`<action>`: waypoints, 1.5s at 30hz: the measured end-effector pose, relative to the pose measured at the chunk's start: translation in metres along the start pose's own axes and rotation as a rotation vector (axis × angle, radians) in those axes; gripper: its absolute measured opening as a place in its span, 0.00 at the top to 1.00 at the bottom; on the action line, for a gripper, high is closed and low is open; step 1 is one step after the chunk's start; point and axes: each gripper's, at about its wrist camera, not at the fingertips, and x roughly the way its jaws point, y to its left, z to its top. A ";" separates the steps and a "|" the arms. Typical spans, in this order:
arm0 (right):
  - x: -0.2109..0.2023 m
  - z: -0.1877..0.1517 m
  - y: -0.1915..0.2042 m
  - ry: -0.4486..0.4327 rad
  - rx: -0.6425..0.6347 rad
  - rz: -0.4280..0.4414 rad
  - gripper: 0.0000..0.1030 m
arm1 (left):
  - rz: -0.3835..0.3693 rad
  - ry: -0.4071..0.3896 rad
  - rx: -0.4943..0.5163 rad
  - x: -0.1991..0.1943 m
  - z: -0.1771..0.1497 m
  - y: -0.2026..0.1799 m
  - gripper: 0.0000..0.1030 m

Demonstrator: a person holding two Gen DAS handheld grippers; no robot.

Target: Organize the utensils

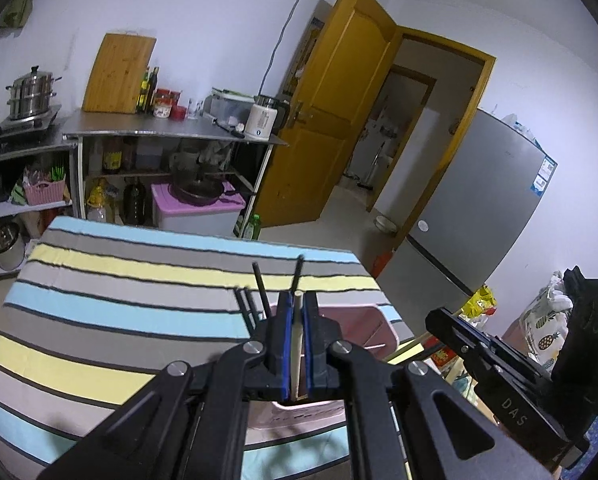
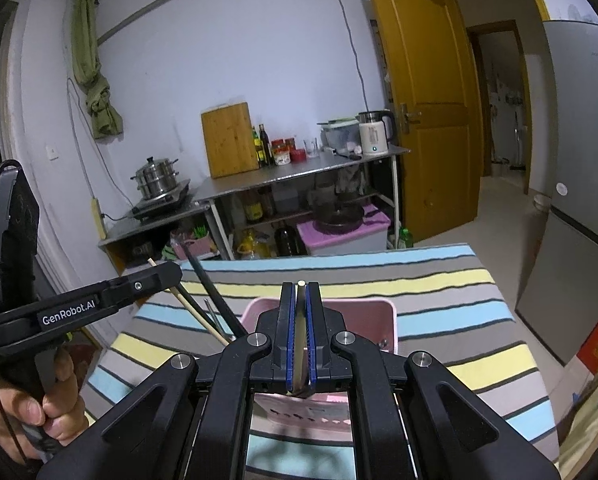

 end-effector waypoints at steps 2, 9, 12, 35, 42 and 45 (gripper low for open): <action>0.005 -0.004 -0.002 0.014 0.000 0.000 0.96 | 0.005 0.012 -0.001 0.006 -0.003 0.002 0.95; 0.019 -0.013 0.002 0.054 -0.023 0.006 0.95 | 0.008 0.054 0.015 0.019 -0.012 -0.001 0.94; 0.025 -0.018 0.004 0.080 -0.031 0.001 0.95 | 0.013 0.072 0.026 0.023 -0.014 -0.003 0.94; -0.029 -0.020 0.007 0.031 -0.023 0.027 0.87 | 0.035 0.027 0.062 -0.027 -0.022 -0.013 0.67; -0.055 -0.040 0.011 0.018 -0.018 0.017 0.87 | 0.048 0.006 0.087 -0.054 -0.052 -0.020 0.64; -0.067 -0.053 0.013 0.014 -0.021 0.010 0.87 | 0.054 -0.005 0.090 -0.064 -0.067 -0.023 0.64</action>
